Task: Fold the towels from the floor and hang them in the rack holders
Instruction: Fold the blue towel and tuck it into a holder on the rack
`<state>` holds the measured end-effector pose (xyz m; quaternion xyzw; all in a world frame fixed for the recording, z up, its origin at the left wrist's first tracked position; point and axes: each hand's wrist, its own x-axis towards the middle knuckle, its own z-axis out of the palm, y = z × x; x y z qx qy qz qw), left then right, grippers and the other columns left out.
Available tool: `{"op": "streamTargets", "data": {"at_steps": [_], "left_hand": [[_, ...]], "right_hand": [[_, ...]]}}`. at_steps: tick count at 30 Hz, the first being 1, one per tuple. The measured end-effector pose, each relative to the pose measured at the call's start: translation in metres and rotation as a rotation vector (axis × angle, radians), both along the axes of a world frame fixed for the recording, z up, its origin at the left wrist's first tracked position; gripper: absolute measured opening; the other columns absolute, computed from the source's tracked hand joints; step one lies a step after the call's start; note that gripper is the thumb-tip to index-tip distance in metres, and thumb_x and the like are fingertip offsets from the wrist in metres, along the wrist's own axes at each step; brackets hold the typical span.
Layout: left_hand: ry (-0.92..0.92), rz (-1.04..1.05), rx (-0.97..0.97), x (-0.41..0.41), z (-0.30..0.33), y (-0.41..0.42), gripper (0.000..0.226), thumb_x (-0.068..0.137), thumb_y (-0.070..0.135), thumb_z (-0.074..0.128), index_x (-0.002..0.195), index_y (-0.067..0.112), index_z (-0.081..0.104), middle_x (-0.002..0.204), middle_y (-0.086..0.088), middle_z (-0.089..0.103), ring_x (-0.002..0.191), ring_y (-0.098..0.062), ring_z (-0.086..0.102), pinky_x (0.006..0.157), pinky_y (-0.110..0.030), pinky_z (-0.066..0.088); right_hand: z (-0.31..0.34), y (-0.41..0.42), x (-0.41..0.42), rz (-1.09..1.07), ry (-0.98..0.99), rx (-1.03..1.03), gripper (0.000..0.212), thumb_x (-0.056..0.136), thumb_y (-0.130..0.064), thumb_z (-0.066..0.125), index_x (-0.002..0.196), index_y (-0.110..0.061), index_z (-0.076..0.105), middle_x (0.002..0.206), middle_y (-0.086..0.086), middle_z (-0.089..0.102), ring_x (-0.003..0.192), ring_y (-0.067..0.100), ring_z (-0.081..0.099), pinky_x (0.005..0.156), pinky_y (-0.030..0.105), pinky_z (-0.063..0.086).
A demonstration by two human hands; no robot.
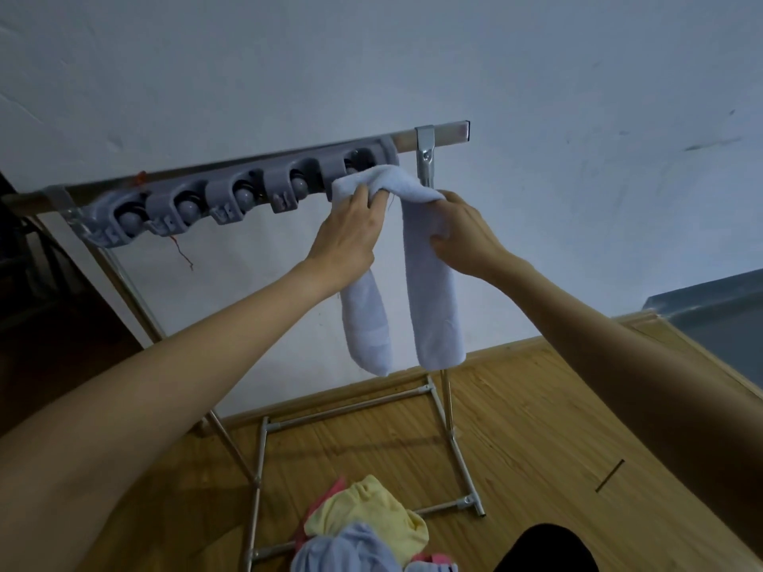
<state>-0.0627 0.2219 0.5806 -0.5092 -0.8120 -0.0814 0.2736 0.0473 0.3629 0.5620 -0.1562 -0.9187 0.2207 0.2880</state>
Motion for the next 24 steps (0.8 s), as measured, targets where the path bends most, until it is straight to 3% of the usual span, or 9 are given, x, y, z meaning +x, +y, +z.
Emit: {"op": "streamTargets", "data": {"at_steps": [5, 12, 15, 24], "left_hand": [[-0.199, -0.122, 0.002, 0.005, 0.0, 0.001, 0.064, 0.085, -0.006, 0.053, 0.142, 0.007, 0.029, 0.124, -0.02, 0.048, 0.085, -0.028, 0.054, 0.064, -0.031, 0.043], [-0.08, 0.006, 0.1, 0.0, 0.007, 0.007, 0.064, 0.081, -0.01, 0.058, 0.138, 0.006, 0.033, 0.12, -0.02, 0.049, 0.097, -0.036, 0.057, 0.073, -0.036, 0.049], [-0.042, 0.034, 0.112, -0.004, 0.016, 0.011, 0.067, 0.078, -0.012, 0.058, 0.138, 0.005, 0.033, 0.118, -0.021, 0.048, 0.097, -0.039, 0.056, 0.067, -0.038, 0.046], [0.088, 0.039, -0.007, -0.012, -0.008, 0.008, 0.073, 0.08, -0.012, 0.059, 0.144, 0.003, 0.027, 0.127, -0.024, 0.045, 0.103, -0.037, 0.055, 0.079, -0.039, 0.051]], "right_hand": [[-0.003, 0.002, -0.005, 0.005, 0.047, -0.014, 0.054, 0.078, 0.005, 0.05, 0.131, -0.005, 0.051, 0.135, 0.013, 0.05, 0.116, 0.033, 0.052, 0.091, 0.038, 0.048], [0.013, 0.006, -0.008, 0.003, 0.141, 0.003, 0.059, 0.073, 0.008, 0.046, 0.13, -0.007, 0.053, 0.134, 0.014, 0.051, 0.119, 0.032, 0.051, 0.092, 0.037, 0.047], [0.025, 0.008, -0.011, -0.01, 0.176, 0.019, 0.059, 0.075, 0.007, 0.046, 0.131, -0.008, 0.052, 0.138, 0.012, 0.047, 0.12, 0.031, 0.051, 0.093, 0.037, 0.047], [0.008, 0.008, -0.013, -0.043, 0.091, 0.013, 0.054, 0.08, 0.005, 0.047, 0.132, -0.005, 0.051, 0.136, 0.015, 0.049, 0.119, 0.034, 0.051, 0.092, 0.037, 0.046]]}}
